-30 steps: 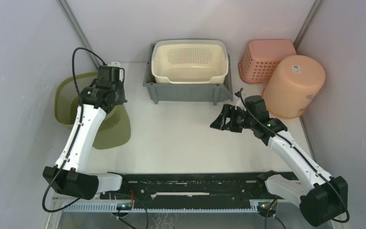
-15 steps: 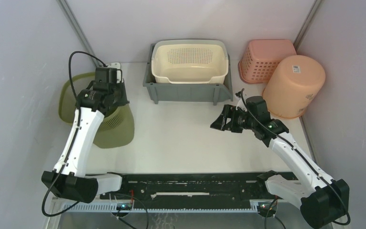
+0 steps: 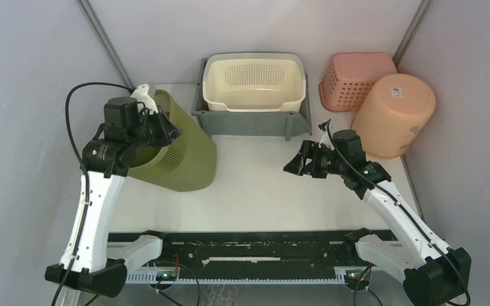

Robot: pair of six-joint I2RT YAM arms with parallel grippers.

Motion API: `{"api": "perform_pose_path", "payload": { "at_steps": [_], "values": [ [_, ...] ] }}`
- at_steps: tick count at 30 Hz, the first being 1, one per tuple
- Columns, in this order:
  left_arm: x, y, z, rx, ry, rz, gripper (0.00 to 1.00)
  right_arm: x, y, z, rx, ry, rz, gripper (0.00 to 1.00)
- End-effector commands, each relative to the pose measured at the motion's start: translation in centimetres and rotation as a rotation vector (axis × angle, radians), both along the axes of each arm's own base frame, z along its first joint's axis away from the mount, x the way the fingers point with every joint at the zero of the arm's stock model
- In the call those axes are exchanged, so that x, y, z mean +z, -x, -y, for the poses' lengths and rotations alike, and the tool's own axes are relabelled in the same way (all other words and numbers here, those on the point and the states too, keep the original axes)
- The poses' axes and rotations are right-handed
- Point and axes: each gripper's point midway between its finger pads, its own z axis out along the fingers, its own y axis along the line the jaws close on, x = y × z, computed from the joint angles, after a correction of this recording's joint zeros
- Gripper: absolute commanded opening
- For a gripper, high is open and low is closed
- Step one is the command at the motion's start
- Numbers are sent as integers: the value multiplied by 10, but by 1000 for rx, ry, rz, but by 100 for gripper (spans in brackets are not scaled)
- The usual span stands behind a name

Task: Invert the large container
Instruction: Turn the container upside down at the center of the board.

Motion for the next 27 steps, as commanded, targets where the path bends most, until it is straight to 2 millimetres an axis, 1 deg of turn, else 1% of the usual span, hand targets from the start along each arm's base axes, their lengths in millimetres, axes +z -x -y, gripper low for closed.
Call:
{"api": "perform_pose_path", "payload": {
  "at_steps": [1,3,6,7,8,13,16,18,22,27],
  "values": [
    [47,16,45,-130,290,100,0,17,-4,0,7,-12,53,85],
    [48,19,52,-157,340,115,0,18,-4,0,8,-3,48,85],
    [42,22,60,-183,388,113,0,22,-6,1,6,6,51,85],
    [34,22,61,-183,396,100,0,23,-6,1,8,9,51,85],
    [32,21,62,-187,407,104,0,24,-7,1,7,11,51,85],
    [8,21,66,-193,426,67,0,25,-8,2,2,21,44,85],
    [-3,27,69,-218,442,67,0,25,-8,2,1,25,39,85],
    [-15,32,70,-221,459,67,0,24,-7,3,-4,31,36,85],
    [-48,38,71,-191,507,44,0,20,-7,7,-15,52,26,85],
    [-76,36,63,-124,491,43,0,13,-8,11,-29,83,7,85]
  ]
}}
